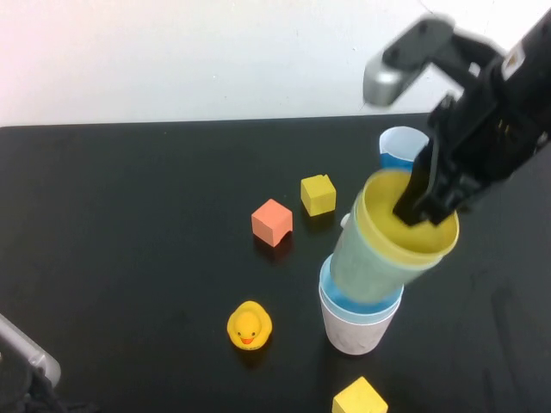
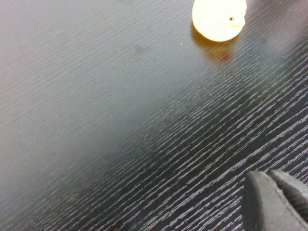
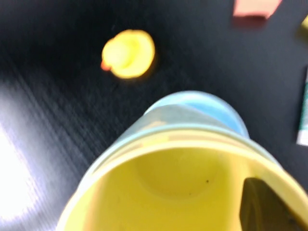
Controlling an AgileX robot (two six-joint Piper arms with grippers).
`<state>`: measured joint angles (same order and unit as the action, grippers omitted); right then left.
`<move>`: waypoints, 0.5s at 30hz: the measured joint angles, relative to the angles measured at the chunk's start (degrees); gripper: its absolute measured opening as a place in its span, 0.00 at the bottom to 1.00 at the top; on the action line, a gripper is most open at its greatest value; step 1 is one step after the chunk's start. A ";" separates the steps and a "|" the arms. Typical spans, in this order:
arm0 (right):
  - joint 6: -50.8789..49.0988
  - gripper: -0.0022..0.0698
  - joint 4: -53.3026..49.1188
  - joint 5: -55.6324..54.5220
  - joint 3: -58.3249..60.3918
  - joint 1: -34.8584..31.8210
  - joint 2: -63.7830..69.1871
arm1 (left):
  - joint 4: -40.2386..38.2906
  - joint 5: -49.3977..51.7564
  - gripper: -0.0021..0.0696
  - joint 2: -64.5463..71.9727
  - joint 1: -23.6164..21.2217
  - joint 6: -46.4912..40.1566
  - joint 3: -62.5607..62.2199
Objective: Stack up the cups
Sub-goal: Place the green cup on the blue cup
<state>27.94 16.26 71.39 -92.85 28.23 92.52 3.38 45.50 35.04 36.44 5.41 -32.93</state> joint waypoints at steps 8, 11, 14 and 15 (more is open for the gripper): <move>1.37 0.08 -0.08 -0.12 1.84 0.00 1.06 | 0.00 -1.15 0.03 0.00 0.00 0.00 0.00; 1.73 0.10 -0.75 -0.12 1.84 0.00 1.36 | 0.00 -1.40 0.03 0.00 0.00 0.00 0.00; 1.93 0.20 -0.87 -0.12 1.84 0.00 1.93 | 0.00 -1.40 0.03 0.00 0.00 -0.15 0.00; 1.93 0.25 -0.99 -0.12 1.84 0.00 2.20 | 0.00 -1.40 0.03 0.00 0.00 -0.15 0.00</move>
<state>29.87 15.28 71.27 -91.00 28.23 94.73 3.38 44.10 35.04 36.44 5.26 -32.93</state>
